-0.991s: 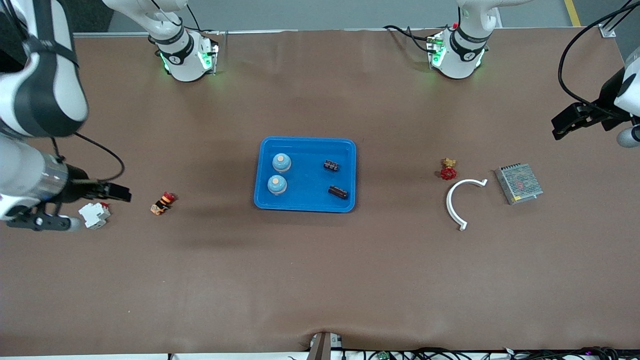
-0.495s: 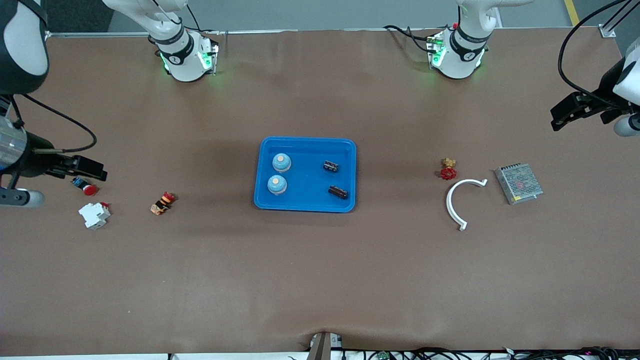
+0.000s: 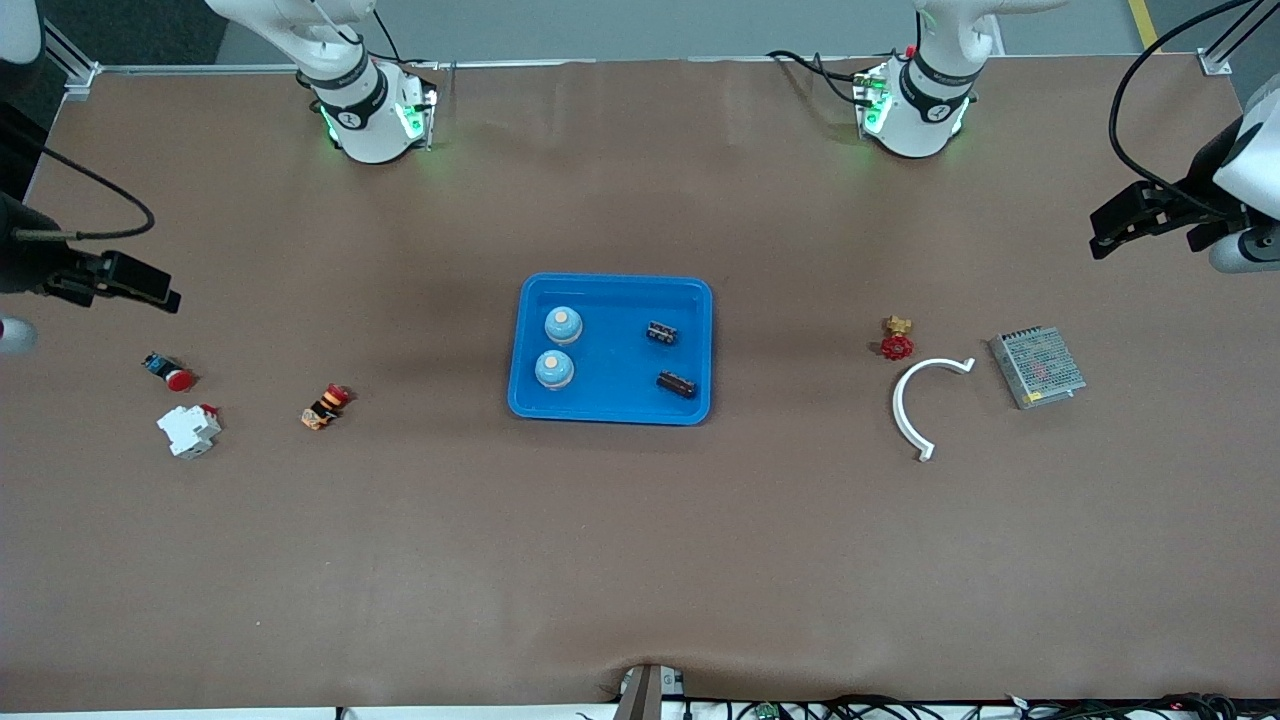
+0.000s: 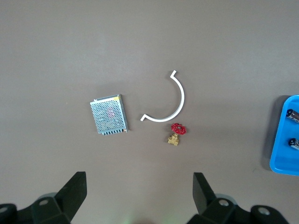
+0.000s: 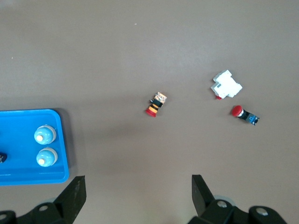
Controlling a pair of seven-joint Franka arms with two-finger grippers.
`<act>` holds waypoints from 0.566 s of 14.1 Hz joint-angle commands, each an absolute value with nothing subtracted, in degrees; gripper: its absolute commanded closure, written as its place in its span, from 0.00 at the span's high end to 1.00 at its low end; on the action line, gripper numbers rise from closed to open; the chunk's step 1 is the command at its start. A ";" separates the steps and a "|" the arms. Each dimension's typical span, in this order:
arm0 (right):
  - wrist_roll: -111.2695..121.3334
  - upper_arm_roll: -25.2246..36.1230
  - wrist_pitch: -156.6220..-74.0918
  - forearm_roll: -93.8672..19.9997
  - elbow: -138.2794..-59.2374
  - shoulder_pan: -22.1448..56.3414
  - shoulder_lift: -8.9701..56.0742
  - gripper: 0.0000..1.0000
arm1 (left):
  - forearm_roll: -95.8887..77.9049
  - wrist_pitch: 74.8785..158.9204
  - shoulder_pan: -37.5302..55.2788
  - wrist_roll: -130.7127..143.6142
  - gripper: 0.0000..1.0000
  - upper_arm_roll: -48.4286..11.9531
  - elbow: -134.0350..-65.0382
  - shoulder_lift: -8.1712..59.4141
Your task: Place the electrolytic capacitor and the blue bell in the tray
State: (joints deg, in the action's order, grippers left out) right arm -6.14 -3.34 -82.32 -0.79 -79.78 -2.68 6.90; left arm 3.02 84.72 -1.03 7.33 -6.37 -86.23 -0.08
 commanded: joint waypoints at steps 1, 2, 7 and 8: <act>-5.98 -3.95 -82.53 -0.79 -85.25 -3.43 1.15 1.00 | 2.02 83.85 -1.05 5.98 1.00 -5.71 -86.66 -1.23; -5.98 -3.96 -81.75 -0.88 -85.25 -3.43 0.71 1.00 | 2.02 83.85 -1.05 6.06 1.00 -5.71 -86.66 -1.23; -6.77 -3.96 -79.36 -1.58 -86.22 -3.16 -0.79 1.00 | 1.93 83.85 -0.88 6.33 1.00 -6.15 -86.48 -1.32; -6.85 -3.96 -79.63 -1.58 -86.31 -3.25 -0.79 1.00 | 1.93 83.85 -0.79 6.07 1.00 -6.15 -86.57 -1.32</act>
State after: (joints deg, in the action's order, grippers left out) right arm -6.20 -3.48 -79.16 -1.03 -84.13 -2.67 0.94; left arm 3.01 84.52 -0.98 7.33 -6.20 -86.22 -0.24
